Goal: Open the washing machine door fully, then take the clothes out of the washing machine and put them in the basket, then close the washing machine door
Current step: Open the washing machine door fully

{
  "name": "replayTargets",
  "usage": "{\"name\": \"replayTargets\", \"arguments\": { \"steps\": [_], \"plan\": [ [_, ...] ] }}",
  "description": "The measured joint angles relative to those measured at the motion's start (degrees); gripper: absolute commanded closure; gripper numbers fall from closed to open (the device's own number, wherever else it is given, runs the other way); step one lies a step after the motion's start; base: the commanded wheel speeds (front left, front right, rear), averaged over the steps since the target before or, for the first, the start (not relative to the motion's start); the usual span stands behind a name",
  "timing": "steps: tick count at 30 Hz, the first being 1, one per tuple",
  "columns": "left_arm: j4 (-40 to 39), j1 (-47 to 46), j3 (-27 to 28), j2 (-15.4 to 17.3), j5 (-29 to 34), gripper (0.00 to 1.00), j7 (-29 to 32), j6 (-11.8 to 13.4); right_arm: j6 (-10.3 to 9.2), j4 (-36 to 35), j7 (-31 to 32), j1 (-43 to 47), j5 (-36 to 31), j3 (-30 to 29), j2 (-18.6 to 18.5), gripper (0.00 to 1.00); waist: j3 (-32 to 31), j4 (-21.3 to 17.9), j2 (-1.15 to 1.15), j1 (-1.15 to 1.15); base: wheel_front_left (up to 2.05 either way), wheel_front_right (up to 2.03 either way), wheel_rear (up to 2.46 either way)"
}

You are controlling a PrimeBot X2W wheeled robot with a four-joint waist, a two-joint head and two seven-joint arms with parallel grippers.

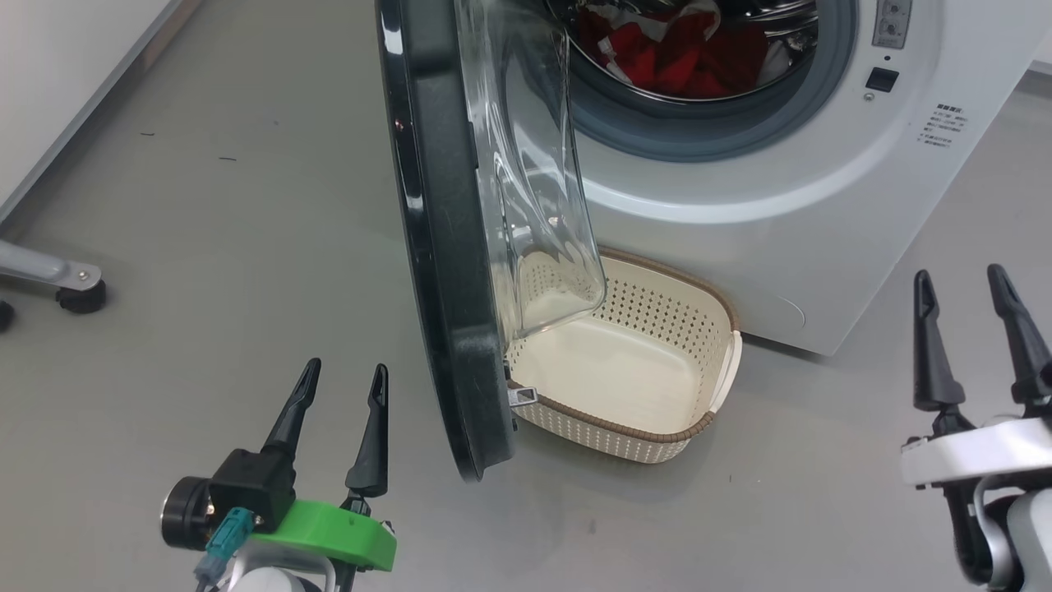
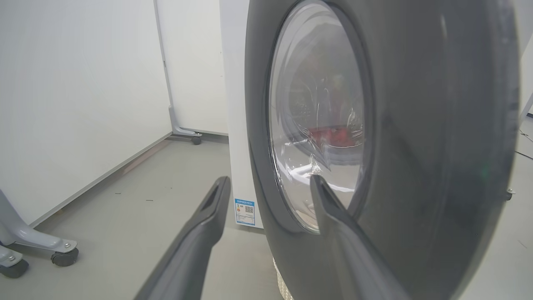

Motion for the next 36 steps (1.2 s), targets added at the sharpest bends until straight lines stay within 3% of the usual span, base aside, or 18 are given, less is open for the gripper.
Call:
{"name": "replayTargets", "arguments": {
  "steps": [11, 36],
  "plan": [
    [0.26, 0.03, 0.02, 0.0, -0.01, 0.0, 0.0, -0.21, -0.1, -0.9, 0.0, 6.44, -3.37, 1.93, 7.73, 0.0, 0.15, -0.32, 0.0, 0.0, 0.0, 0.0, 0.0],
    [0.85, 0.04, 0.02, 0.0, -0.12, 0.0, 0.0, -0.43, 0.56, -0.76, 0.0, 8.03, -8.43, 2.3, 12.38, 0.0, 0.13, -0.26, 0.0, 0.0, 0.0, 0.0, 0.0]
  ]
}}
